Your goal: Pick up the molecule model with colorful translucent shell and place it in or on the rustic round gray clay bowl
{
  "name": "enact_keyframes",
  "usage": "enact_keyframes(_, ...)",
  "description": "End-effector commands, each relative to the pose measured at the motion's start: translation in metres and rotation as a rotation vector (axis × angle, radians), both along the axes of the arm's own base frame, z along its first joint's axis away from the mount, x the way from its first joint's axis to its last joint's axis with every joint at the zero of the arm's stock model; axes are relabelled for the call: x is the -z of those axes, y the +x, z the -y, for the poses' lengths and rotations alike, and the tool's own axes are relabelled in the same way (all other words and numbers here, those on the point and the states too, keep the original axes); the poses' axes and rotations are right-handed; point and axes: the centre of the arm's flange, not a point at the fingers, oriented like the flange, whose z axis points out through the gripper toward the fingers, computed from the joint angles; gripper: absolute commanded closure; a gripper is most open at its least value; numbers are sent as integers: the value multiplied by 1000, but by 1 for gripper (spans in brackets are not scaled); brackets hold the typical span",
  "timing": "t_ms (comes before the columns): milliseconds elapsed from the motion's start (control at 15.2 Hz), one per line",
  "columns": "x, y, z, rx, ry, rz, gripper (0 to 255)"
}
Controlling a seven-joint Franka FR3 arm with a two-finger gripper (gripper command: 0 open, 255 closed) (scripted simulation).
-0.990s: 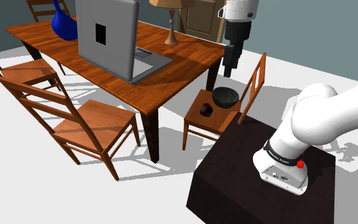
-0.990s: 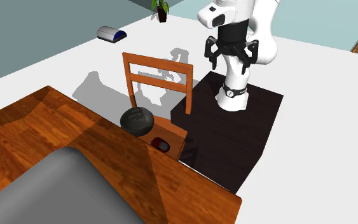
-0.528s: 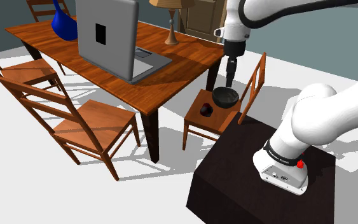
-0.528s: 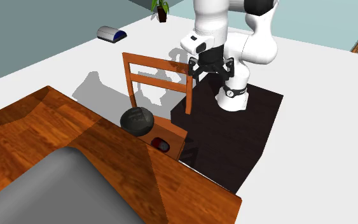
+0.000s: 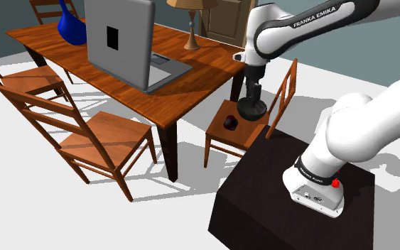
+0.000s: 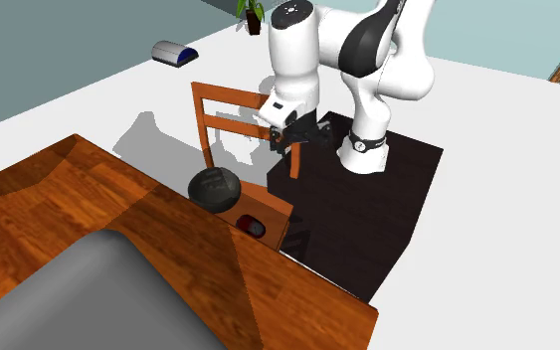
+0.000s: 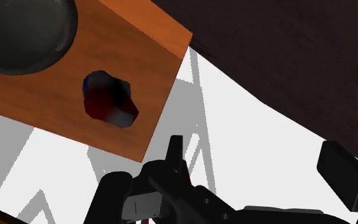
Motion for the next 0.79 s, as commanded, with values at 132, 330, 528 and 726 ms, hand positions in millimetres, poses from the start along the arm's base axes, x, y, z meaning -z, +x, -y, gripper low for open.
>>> enact_keyframes(132, 46, 17, 25, -140, 10, 8, 0)
enact_keyframes(330, 79, 32, 40, -241, 18, 12, 0)
enact_keyframes(528, 111, 49, 53, -342, 26, 17, 0)
enact_keyframes(726, 144, 67, 64, -443, 34, 21, 0)
